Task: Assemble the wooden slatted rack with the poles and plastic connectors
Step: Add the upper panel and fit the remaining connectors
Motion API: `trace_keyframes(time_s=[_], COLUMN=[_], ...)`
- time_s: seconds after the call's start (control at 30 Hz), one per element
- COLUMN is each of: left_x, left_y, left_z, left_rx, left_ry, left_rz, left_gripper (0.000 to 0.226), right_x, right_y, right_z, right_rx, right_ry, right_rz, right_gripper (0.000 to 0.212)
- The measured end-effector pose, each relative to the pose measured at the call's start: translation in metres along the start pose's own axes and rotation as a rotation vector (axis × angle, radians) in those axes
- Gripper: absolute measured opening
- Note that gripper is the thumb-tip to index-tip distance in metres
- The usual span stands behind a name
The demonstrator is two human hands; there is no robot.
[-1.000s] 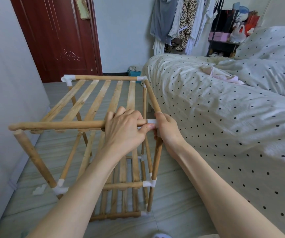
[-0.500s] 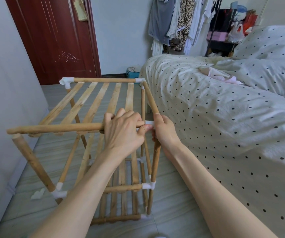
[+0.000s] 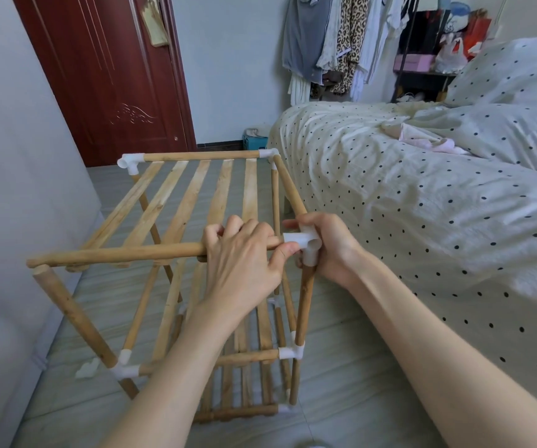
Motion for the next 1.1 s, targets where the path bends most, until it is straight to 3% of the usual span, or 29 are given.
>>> trace_keyframes(time_s=[0.1, 0.23, 0.37, 0.57, 0.87, 1.1], left_x=[0.006, 0.006, 0.011, 0.013, 0.016, 0.014], left_y=[0.0, 0.0, 0.002, -0.002, -0.002, 0.002], left_z=[0.001, 0.004, 0.001, -0.003, -0.004, 0.003], left_rx=[-0.051, -0.055, -0.057, -0.111, -0.146, -0.144], left_ry=[0.015, 0.019, 0.039, -0.079, 0.019, 0.12], left_rz=[0.025, 0.023, 0.066, 0.029, -0.047, 0.013], left_gripper=[0.056, 0.06, 0.054, 0.072, 0.06, 0.053], right_x=[-0.003, 0.0, 0.0, 0.01, 0.013, 0.011], right_y=[-0.008, -0.031, -0.062, -0.077, -0.097, -0.087], right_z=[0.0, 0.007, 0.018, 0.02, 0.02, 0.019], right_rx=[0.064, 0.152, 0.162, 0.159, 0.097, 0.058], right_ry=[0.005, -0.088, -0.035, -0.282, -0.291, -0.331], right_rz=[0.012, 0.114, 0.072, 0.14, 0.068, 0.001], right_gripper=[0.015, 0.031, 0.029, 0.022, 0.036, 0.035])
Point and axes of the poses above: each hand's wrist, its own y-axis away from the middle knuckle, its own x-axis out of the palm, z = x × y, the point moved 10 cm from there along -y, towards the middle knuckle, and after that the axes turned 9 degrees about y, right-handed, at the moved point
